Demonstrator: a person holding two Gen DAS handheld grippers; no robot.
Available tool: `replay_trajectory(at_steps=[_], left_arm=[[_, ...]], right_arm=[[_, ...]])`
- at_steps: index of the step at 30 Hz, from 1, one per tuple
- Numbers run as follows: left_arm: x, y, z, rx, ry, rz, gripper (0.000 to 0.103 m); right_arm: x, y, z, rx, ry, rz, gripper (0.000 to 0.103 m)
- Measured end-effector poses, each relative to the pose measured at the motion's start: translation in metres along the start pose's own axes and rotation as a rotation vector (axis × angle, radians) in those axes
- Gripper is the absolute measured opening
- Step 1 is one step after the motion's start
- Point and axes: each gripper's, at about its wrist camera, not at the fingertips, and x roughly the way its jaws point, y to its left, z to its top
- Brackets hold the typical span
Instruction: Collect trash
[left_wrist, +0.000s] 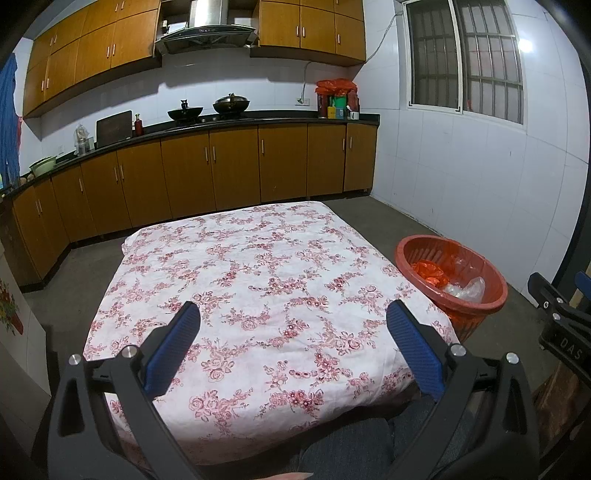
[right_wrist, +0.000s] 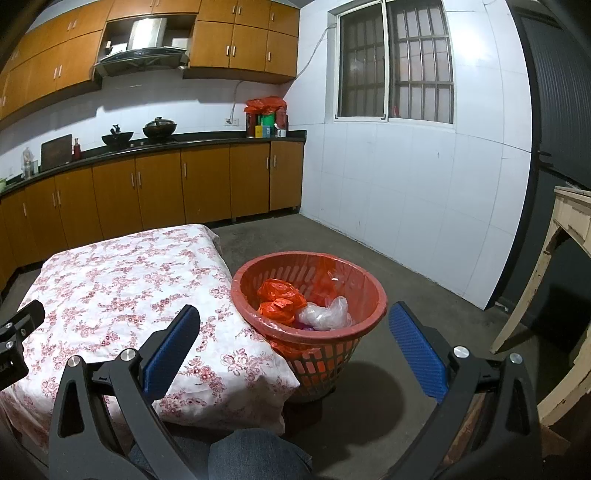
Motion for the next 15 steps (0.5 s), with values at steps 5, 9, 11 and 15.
replay_trajectory(at_steps=[5,9,11,15], left_arm=[[-0.0001,0.0003,-0.0003,-0.001,0.001,-0.001,0.099],[0.0001,-0.0001,0.0000,0.001,0.001,-0.001,0.099],[-0.0004,0.0005,-0.0003,0.001,0.001,-0.001,0.099],[-0.0007,0.0012,-0.0020,0.002,0.003,-0.002,0.099]], right_arm=[[0.0001,-0.0004,-0.0003,0.001,0.000,0.000,0.101],[0.0002,-0.0008,-0.0002,0.001,0.001,0.000,0.101],[0.0001,-0.0008,-0.0003,0.001,0.002,0.000,0.101],[-0.0005,-0.0012,-0.0020,0.004,0.003,-0.004,0.101]])
